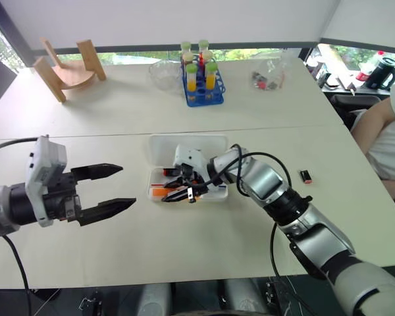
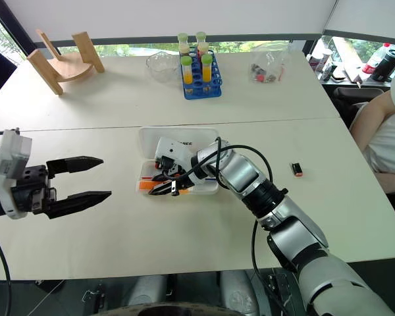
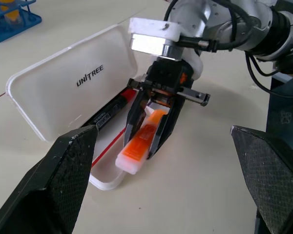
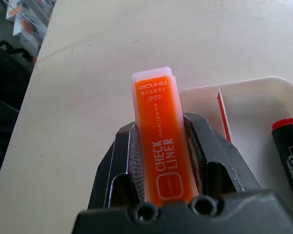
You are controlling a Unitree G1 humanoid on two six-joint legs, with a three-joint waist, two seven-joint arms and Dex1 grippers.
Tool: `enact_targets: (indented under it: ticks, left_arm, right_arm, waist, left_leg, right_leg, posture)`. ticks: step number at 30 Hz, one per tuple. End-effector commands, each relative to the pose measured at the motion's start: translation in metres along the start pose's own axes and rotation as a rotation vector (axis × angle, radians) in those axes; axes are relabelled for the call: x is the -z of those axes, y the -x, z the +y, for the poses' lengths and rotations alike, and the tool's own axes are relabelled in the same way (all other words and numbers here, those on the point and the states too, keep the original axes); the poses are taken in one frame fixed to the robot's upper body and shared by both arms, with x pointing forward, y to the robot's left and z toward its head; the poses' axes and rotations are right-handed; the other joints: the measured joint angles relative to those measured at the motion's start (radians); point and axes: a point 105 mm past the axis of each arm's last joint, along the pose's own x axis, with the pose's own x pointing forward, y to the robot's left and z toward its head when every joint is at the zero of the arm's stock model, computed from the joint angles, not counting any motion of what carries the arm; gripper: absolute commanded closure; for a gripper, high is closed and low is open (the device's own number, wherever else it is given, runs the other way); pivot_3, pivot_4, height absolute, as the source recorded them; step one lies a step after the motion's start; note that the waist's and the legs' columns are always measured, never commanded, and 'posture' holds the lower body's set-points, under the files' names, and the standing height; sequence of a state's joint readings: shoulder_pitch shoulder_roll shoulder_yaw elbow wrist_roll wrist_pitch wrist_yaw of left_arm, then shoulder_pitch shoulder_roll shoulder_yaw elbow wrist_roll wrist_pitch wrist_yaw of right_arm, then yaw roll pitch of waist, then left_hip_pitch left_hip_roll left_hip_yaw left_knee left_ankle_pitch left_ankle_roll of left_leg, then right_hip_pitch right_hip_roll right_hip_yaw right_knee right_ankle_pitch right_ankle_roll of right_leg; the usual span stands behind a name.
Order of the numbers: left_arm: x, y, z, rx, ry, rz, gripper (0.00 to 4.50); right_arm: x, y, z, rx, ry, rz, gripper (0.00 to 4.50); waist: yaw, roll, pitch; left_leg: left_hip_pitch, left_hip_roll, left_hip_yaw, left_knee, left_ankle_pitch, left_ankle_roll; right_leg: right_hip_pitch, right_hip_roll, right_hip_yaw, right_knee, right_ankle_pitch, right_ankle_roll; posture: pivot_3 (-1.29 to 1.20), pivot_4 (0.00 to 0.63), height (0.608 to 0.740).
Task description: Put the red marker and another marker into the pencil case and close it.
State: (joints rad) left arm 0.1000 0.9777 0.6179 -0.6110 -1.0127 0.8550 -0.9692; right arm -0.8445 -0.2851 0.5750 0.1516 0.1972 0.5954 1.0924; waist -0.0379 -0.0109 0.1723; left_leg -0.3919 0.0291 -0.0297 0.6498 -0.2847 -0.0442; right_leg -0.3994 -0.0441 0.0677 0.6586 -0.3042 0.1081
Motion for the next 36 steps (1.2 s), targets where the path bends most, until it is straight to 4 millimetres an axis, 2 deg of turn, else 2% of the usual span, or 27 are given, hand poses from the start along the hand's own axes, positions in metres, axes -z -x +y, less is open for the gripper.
enact_targets:
  ticks: [1,5,12,13,14,15,16,17,18,19,20,21,24,26,29,31,36]
  left_arm:
    - [-0.009,0.003,-0.002,-0.019,-0.053,-0.028,0.00]
    - [-0.009,0.001,-0.002,-0.018,-0.054,-0.032,0.00]
    - [-0.010,-0.002,0.000,-0.009,-0.051,-0.038,0.00]
    - [-0.010,-0.002,0.001,-0.007,-0.050,-0.040,0.00]
    - [-0.010,-0.002,0.001,-0.006,-0.049,-0.042,0.00]
    - [-0.010,-0.003,0.001,-0.003,-0.049,-0.041,0.00]
    - [-0.010,-0.006,0.001,0.009,-0.048,-0.042,0.00]
    - [-0.009,-0.008,0.001,0.018,-0.047,-0.043,0.00]
    - [-0.009,-0.009,0.000,0.024,-0.047,-0.043,0.00]
    - [-0.009,-0.010,0.000,0.034,-0.044,-0.048,0.00]
    - [-0.009,-0.012,-0.001,0.044,-0.044,-0.050,0.00]
    - [-0.010,-0.014,-0.002,0.059,-0.040,-0.057,0.00]
    - [-0.010,-0.021,-0.004,0.095,-0.035,-0.067,0.00]
    - [-0.011,-0.026,-0.006,0.123,-0.033,-0.072,0.00]
    - [-0.012,-0.030,-0.006,0.146,-0.034,-0.074,0.00]
    - [-0.013,-0.031,-0.004,0.153,-0.037,-0.075,0.00]
    - [-0.014,-0.032,0.001,0.156,-0.054,-0.070,0.00]
  right_arm:
    - [-0.011,0.000,-0.004,0.015,0.066,-0.009,3.69]
    - [-0.008,0.000,-0.007,0.027,0.075,0.003,3.69]
    - [-0.016,0.004,-0.005,0.032,0.064,-0.025,0.26]
    - [-0.024,0.008,-0.007,0.045,0.059,-0.049,0.06]
    - [-0.029,0.011,-0.007,0.054,0.055,-0.066,0.06]
    - [-0.039,0.019,-0.011,0.086,0.056,-0.094,0.06]
    - [-0.052,0.059,-0.025,0.202,0.017,-0.146,0.06]
    - [-0.062,0.088,-0.032,0.283,-0.005,-0.183,0.06]
    - [-0.068,0.107,-0.034,0.334,-0.020,-0.207,0.06]
    - [-0.065,0.130,-0.034,0.391,-0.055,-0.210,0.06]
    - [-0.051,0.151,-0.034,0.460,-0.093,-0.180,0.06]
    - [-0.028,0.174,-0.033,0.559,-0.139,-0.117,0.06]
    - [0.020,0.222,-0.029,0.790,-0.287,-0.004,0.06]
    - [0.055,0.247,-0.025,0.931,-0.363,0.073,0.06]
    - [0.100,0.267,-0.012,1.062,-0.457,0.154,0.06]
    - [0.128,0.272,-0.004,1.115,-0.516,0.182,0.06]
    - [0.167,0.269,0.001,1.164,-0.614,0.196,0.06]
  waist:
    - [-0.006,0.000,0.000]
    - [-0.008,0.000,0.000]
    - [-0.008,0.000,0.000]
    - [-0.008,0.000,0.000]
    - [-0.007,0.000,0.000]
    - [-0.007,0.000,0.000]
    - [-0.006,0.000,0.000]
    - [-0.003,0.001,0.002]
    - [0.003,0.002,0.003]
    - [0.008,0.002,0.003]
    - [0.020,0.001,0.002]
    - [0.026,-0.001,0.001]
    - [0.025,-0.005,-0.001]
    - [0.017,-0.004,0.000]
    - [0.001,0.000,0.002]
    - [-0.005,0.000,0.002]
    - [-0.012,0.000,0.002]
  left_leg:
    - [0.000,0.000,0.000,0.000,0.000,0.000]
    - [0.000,0.000,0.000,0.000,0.000,0.000]
    - [0.000,0.000,0.000,0.000,0.000,0.000]
    - [0.000,0.000,-0.001,0.000,0.000,0.000]
    - [0.000,0.000,-0.001,0.000,0.000,0.000]
    - [0.000,0.000,-0.001,0.000,0.000,0.000]
    - [0.000,0.000,-0.001,0.000,0.000,0.000]
    - [0.000,0.000,-0.001,0.000,0.000,0.000]
    - [-0.002,-0.001,-0.002,0.000,0.001,-0.002]
    - [-0.003,-0.002,-0.002,0.000,0.002,-0.003]
    - [-0.003,-0.003,-0.003,0.000,0.002,-0.004]
    - [-0.004,-0.003,-0.002,0.000,0.002,-0.004]
    - [-0.001,-0.003,-0.004,-0.003,0.001,-0.003]
    - [-0.001,-0.003,-0.002,-0.003,0.001,-0.002]
    - [-0.001,-0.003,0.001,-0.003,0.001,-0.002]
    - [-0.001,-0.002,0.001,-0.003,0.001,-0.002]
    - [0.001,-0.002,0.001,-0.002,0.001,-0.002]
  right_leg:
    - [0.000,0.000,0.000,0.000,0.000,0.000]
    - [-0.001,0.000,0.000,0.001,0.000,0.000]
    - [-0.002,0.000,0.000,0.002,0.000,0.000]
    - [-0.002,0.000,0.000,0.002,0.000,0.000]
    - [-0.002,0.000,0.000,0.002,0.000,0.000]
    - [-0.002,0.000,0.001,0.002,0.000,0.000]
    - [-0.002,0.000,0.001,0.002,0.000,0.000]
    - [-0.002,0.000,0.001,0.002,0.000,0.000]
    - [-0.003,-0.001,0.000,0.003,0.000,0.000]
    - [-0.004,-0.003,0.000,0.003,0.000,0.000]
    - [-0.004,-0.004,0.000,0.003,0.000,0.000]
    - [-0.004,-0.005,0.000,0.002,0.000,0.000]
    - [0.003,-0.003,-0.004,-0.007,0.000,-0.001]
    - [0.003,-0.003,-0.003,-0.007,0.000,-0.001]
    - [0.000,-0.002,0.001,-0.005,0.000,0.000]
    - [0.001,-0.001,0.001,-0.004,0.000,0.000]
    - [0.001,0.000,0.002,-0.003,0.000,0.000]
  posture:
    - [0.00,0.150,0.740]
    - [0.00,0.150,0.740]
    - [0.00,0.150,0.740]
    - [0.00,0.150,0.740]
    - [0.00,0.150,0.740]
    - [0.00,0.150,0.740]
    - [0.00,0.150,0.740]
    - [0.00,0.150,0.740]
    - [0.00,0.150,0.740]
    - [0.00,0.150,0.740]
    - [0.00,0.150,0.740]
    - [0.00,0.150,0.740]
    - [0.00,0.150,0.740]
    - [0.00,0.150,0.740]
    - [0.00,0.150,0.740]
    - [0.00,0.150,0.740]
    - [0.00,0.150,0.740]
